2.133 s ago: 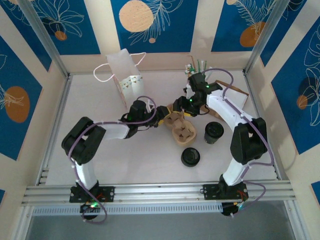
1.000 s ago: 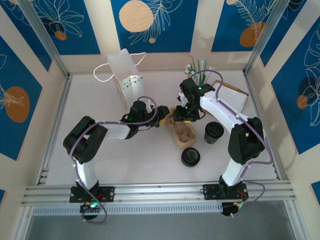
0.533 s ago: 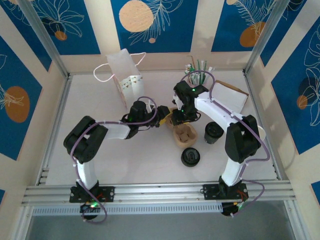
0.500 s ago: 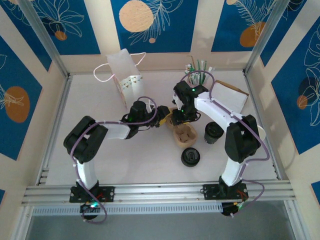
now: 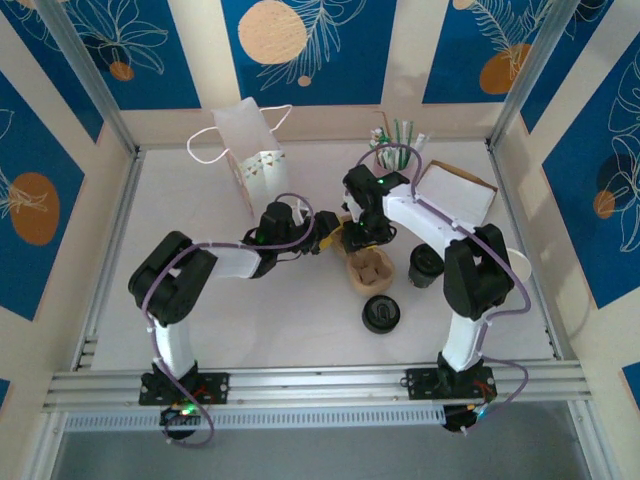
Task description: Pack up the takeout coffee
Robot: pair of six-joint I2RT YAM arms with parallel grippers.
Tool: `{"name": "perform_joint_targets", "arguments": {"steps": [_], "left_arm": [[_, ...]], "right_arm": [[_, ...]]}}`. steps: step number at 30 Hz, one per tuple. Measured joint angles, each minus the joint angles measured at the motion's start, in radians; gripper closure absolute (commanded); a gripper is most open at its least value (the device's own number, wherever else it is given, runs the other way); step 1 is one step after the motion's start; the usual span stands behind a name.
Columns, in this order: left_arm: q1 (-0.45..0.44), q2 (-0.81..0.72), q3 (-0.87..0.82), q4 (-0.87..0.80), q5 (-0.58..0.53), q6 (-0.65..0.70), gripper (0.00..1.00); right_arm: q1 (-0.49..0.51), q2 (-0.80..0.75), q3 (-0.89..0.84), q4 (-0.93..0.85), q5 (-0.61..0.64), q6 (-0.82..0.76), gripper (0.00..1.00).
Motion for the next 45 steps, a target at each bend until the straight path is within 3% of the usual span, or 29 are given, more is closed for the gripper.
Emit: {"name": "perform_joint_targets", "arguments": {"steps": [26,39,45], "left_arm": [[0.000,0.002,0.000,0.003,0.003,0.000,0.36],[0.000,0.002,0.000,0.003,0.003,0.000,0.36],[0.000,0.003,0.000,0.003,0.003,0.000,0.36]], "right_arm": [[0.024,0.004,0.000,-0.015,0.101,0.013,0.47],[0.024,0.026,0.000,-0.010,0.091,0.024,0.53],[0.024,0.027,0.000,-0.008,0.089,0.028,0.62]]}}
